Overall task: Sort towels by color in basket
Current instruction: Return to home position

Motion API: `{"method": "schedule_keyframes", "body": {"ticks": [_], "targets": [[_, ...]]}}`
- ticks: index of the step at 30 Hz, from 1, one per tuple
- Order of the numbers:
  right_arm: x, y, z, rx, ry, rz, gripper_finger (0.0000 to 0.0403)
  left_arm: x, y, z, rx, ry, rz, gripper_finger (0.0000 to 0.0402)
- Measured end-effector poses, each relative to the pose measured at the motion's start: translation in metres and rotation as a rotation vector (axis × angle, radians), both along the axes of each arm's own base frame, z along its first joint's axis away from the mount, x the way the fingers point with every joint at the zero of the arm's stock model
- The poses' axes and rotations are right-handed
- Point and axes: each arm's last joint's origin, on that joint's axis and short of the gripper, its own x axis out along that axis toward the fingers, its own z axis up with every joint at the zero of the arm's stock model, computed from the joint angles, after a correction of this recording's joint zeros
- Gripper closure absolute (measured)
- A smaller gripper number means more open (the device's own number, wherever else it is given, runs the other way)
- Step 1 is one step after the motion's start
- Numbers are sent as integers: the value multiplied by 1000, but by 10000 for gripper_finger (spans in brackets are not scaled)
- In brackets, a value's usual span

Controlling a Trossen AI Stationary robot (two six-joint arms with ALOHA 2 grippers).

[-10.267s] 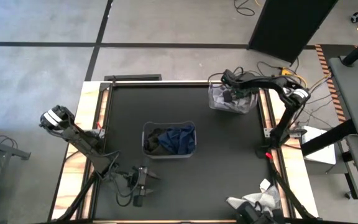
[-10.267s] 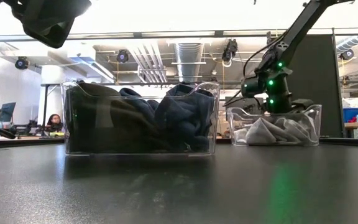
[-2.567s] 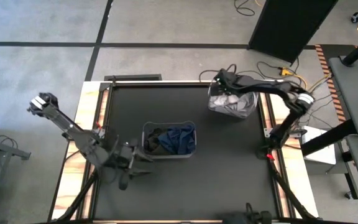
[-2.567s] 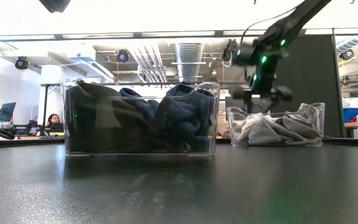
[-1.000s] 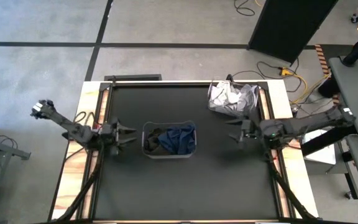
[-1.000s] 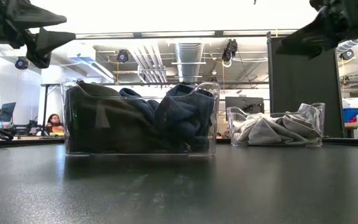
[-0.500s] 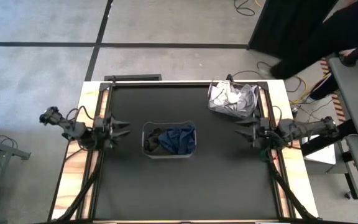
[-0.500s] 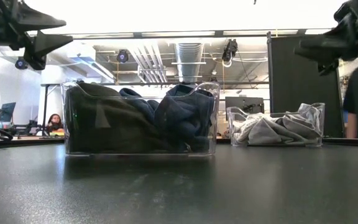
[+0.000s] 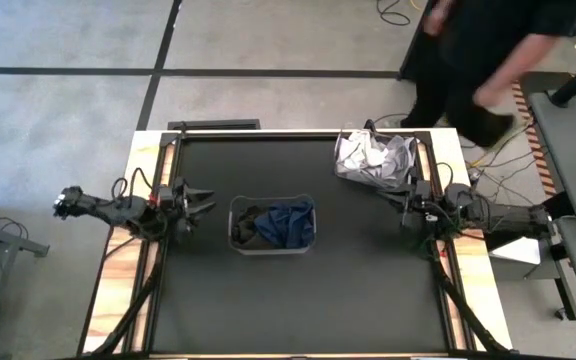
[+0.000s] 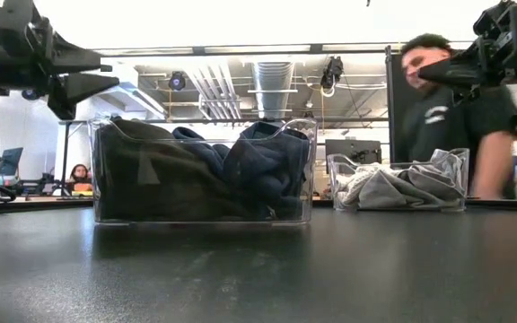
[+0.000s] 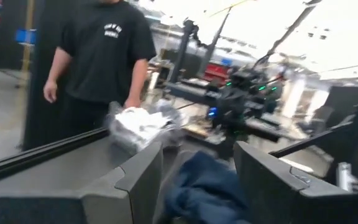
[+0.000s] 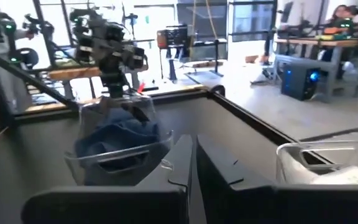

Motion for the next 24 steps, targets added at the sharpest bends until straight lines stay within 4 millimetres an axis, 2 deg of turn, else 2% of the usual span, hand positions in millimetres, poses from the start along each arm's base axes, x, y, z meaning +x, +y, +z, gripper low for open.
{"method": "schedule_keyframes", "body": {"ticks": [5,12,17,24], "targets": [[-2,0,0,-5,-28,33,391,2,3,-6,-3,30,-24,217],[5,0,-18,-57,-91,31,391,3,2,-10,6,61,-46,217],[6,1,-21,-55,-54,92,390,4,1,-11,43,76,-86,217],[7,1,-25,-26,-19,84,390,4,1,-12,135,112,-79,217]]}}
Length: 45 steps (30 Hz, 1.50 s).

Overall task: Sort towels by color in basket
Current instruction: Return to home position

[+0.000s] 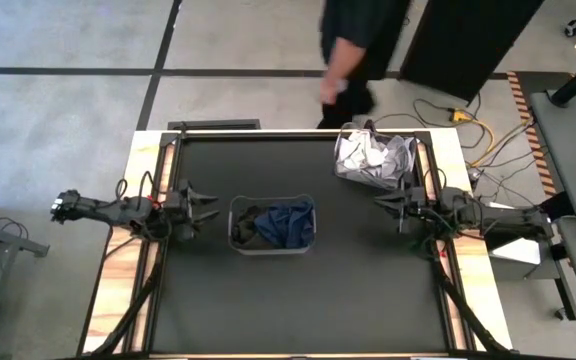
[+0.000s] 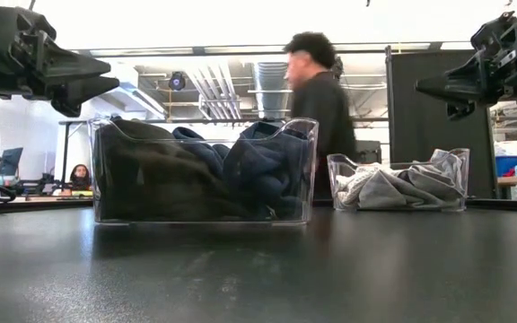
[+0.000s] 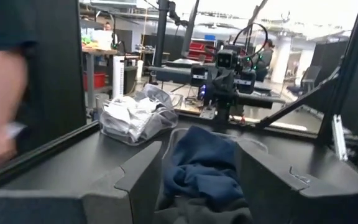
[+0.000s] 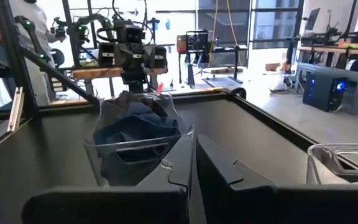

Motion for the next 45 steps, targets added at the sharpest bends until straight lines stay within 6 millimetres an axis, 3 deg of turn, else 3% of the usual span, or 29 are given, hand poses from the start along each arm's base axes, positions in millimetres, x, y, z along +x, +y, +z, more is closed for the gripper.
{"method": "schedule_keyframes", "body": {"ticks": [8,19,45], "targets": [[1,0,-1,-20,16,-1,390,1,0,-1,92,30,8,217],[1,0,-1,73,4,1,390,4,-1,-5,105,87,5,217],[1,0,-2,72,7,0,390,7,-2,-9,115,133,3,217]]}}
